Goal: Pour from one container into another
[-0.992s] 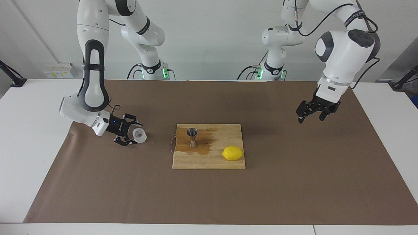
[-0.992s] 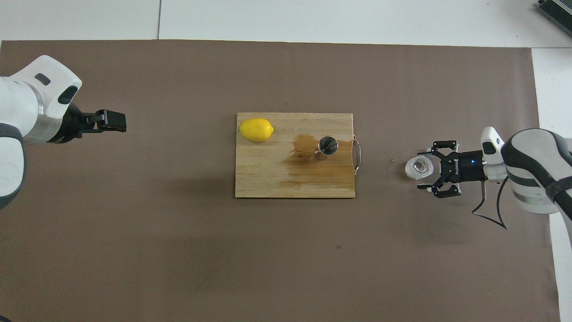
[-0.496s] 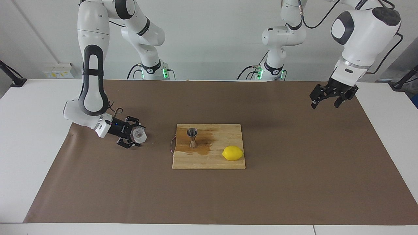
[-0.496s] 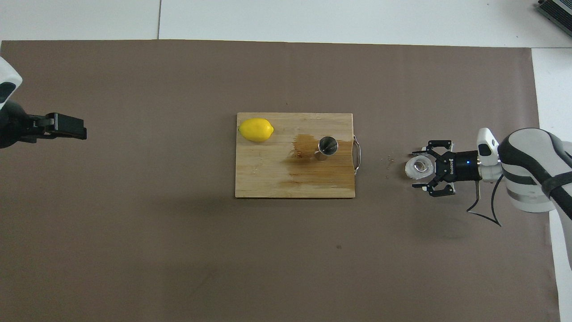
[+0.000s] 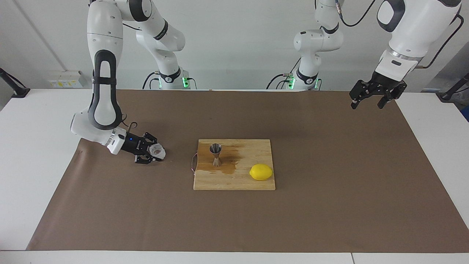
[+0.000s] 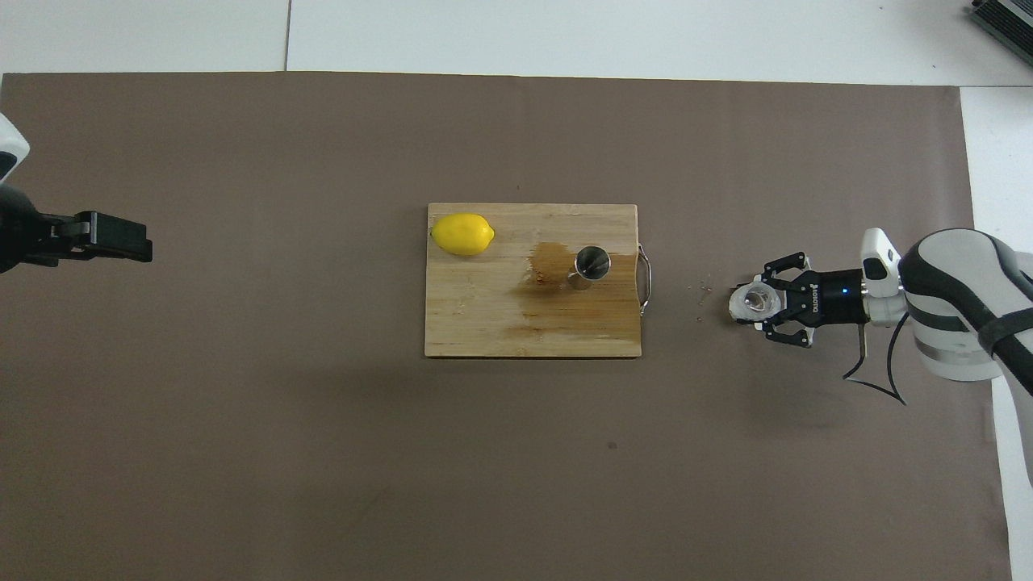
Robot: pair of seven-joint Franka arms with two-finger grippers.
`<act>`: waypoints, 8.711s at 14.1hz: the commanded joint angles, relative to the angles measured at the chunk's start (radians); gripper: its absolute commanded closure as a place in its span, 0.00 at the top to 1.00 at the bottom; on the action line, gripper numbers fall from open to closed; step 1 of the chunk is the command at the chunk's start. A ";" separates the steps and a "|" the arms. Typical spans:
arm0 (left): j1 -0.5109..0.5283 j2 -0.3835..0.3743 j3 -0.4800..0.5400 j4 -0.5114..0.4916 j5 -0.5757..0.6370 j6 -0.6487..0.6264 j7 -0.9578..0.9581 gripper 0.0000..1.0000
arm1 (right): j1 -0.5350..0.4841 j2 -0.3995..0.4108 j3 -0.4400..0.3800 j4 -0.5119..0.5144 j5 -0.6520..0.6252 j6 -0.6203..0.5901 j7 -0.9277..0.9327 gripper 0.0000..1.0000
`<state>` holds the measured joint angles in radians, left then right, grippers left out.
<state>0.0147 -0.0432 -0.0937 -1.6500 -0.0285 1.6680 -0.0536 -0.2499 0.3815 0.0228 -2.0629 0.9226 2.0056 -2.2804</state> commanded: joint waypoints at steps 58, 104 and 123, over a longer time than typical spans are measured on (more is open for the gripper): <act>-0.025 -0.055 0.043 -0.022 -0.013 -0.057 0.005 1.00 | 0.515 -0.174 0.016 0.218 -0.660 0.107 1.161 0.25; -0.027 -0.055 0.043 -0.022 -0.013 -0.106 0.006 1.00 | 0.053 -0.305 0.014 -0.055 -0.462 0.078 0.560 1.00; -0.027 -0.057 0.043 -0.022 -0.013 -0.106 0.006 1.00 | 0.224 -0.434 0.022 0.093 -0.947 -0.218 2.341 1.00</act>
<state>-0.0204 -0.0693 -0.0458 -1.6432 -0.0333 1.5683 -0.0532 -0.0353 -0.0580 0.0409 -2.0234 0.0013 1.8353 -0.0643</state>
